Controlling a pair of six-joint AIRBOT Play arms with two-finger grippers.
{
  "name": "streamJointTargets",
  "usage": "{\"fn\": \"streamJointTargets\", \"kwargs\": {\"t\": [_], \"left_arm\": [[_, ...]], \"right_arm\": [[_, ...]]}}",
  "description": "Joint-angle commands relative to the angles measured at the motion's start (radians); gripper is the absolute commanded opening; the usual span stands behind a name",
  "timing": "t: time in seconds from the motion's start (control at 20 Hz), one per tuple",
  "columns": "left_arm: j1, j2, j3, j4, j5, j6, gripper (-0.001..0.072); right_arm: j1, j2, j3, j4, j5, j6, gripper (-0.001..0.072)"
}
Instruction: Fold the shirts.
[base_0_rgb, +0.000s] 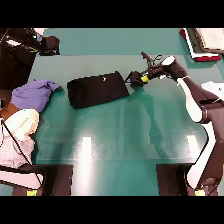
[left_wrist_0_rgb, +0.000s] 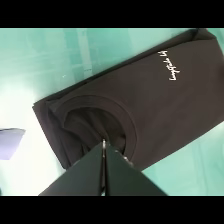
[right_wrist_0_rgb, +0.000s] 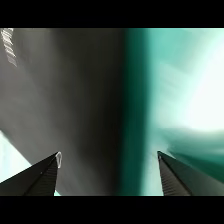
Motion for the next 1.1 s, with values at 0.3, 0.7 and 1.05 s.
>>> {"fn": "streamJointTargets", "kwargs": {"t": [0.3,0.7,1.05], "left_arm": [[0.000,0.000,-0.019,-0.014,-0.025,0.000,0.0027],[0.000,0.000,-0.045,-0.033,-0.054,0.000,0.0027],[0.000,0.000,-0.045,-0.060,-0.045,0.004,0.0027]], "right_arm": [[0.133,-0.069,0.002,0.068,-0.139,0.004,0.0521],[0.106,-0.006,0.182,0.056,-0.065,-0.063,0.0018],[-0.315,0.391,-0.089,-0.195,-0.058,-0.019,0.0018]]}}
